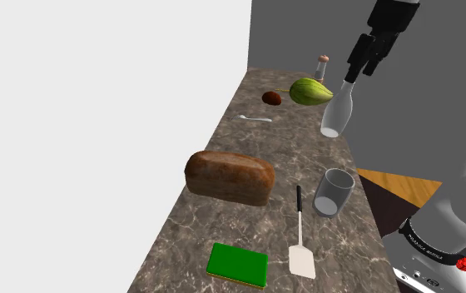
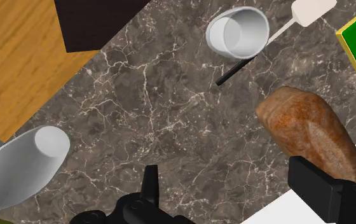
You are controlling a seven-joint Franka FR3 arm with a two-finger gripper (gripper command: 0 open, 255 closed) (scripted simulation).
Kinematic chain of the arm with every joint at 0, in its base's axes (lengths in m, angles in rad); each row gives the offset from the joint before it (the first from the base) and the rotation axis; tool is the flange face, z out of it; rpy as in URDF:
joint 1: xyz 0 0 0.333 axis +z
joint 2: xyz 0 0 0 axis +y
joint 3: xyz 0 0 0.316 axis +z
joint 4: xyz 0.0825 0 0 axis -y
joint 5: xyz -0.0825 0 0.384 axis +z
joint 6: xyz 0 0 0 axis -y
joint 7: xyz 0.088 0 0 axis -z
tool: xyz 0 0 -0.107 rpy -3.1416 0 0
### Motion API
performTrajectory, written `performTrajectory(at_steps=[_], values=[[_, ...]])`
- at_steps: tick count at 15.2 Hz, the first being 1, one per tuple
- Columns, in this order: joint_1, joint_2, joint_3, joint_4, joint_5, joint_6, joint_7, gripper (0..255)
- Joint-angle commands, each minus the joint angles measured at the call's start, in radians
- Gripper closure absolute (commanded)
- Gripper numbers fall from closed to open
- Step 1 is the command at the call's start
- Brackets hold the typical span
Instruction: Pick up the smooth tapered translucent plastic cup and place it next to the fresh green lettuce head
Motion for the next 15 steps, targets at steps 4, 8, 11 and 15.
performTrajectory(at_steps=[4,8,11,15], values=[[0.020,-0.058,0.022,-0.121,0.011,0.056,-0.001,0],[0.053,-0.129,0.055,-0.273,0.031,0.128,0.000,0],[0.082,-0.178,0.083,-0.382,0.050,0.181,0.002,0],[0.129,-0.236,0.125,-0.521,0.082,0.251,0.008,0]])
